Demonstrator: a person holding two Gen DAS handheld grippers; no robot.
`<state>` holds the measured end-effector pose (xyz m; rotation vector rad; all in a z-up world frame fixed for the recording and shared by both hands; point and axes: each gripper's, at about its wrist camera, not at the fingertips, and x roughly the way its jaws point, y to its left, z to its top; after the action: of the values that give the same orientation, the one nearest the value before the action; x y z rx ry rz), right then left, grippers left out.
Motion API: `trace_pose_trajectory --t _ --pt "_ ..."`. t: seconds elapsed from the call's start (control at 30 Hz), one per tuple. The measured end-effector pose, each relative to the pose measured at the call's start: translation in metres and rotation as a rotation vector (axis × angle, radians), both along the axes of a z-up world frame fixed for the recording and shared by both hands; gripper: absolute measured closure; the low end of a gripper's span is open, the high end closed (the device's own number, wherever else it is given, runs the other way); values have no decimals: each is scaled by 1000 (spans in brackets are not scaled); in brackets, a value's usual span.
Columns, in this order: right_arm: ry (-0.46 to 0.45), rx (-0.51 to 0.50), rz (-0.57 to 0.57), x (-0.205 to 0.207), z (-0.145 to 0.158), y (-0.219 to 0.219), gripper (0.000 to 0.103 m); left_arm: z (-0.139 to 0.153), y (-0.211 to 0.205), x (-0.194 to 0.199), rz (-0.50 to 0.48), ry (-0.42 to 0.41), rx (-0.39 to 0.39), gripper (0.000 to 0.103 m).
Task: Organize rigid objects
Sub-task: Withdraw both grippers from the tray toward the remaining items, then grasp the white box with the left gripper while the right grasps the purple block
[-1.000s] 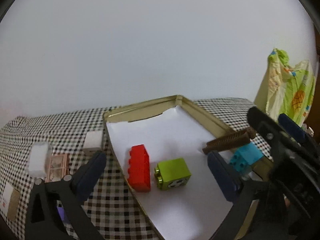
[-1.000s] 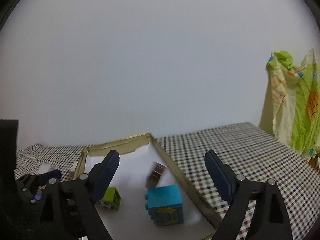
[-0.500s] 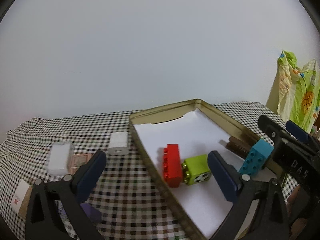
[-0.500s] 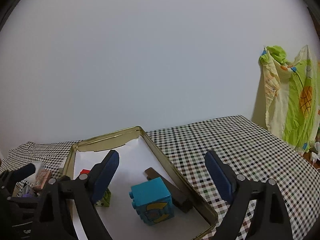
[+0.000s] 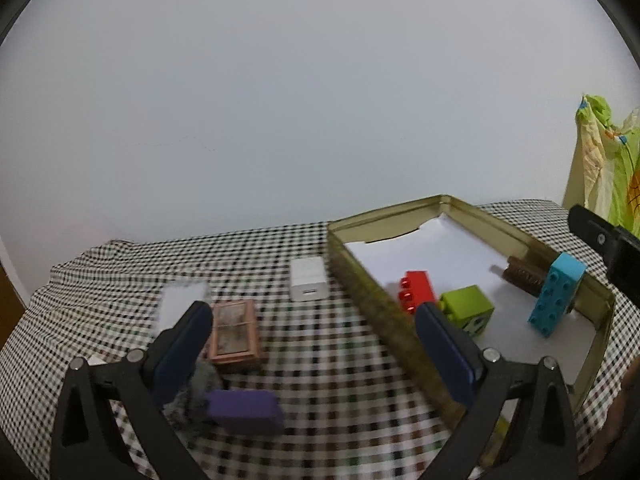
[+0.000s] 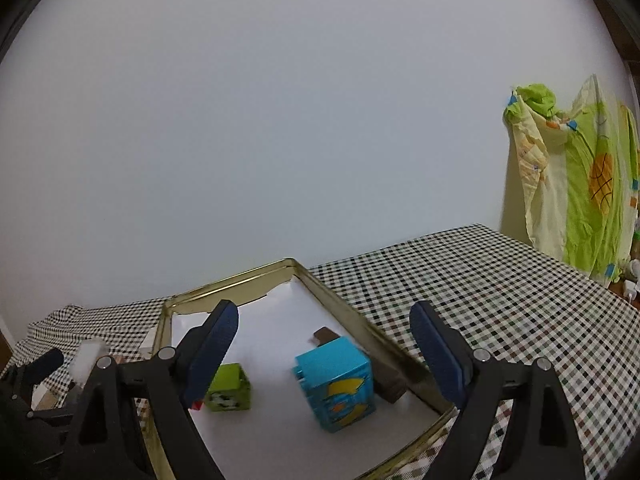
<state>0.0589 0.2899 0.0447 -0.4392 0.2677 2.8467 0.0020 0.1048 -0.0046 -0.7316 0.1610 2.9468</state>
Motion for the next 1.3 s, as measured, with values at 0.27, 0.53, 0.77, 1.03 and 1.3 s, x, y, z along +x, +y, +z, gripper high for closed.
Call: trace_pose_trajectory --t 0.27,0.53,0.77,1.03,1.3 --pt "7 -5 10 10 -1 -22 14 -2 -31 2 21 -24 14 1" --pt "-6 6 72 14 -5 -58 14 -8 -80 -2 70 -76 33 1" --pt "-55 6 157 8 -13 -90 14 -13 -119 -4 95 -117 39 1" --pt "-128 1 256 -4 -22 -127 14 -21 -160 -12 125 -171 10 1" --pt "-225 14 341 -20 -34 -167 14 -34 -178 -16 63 -271 15 1"
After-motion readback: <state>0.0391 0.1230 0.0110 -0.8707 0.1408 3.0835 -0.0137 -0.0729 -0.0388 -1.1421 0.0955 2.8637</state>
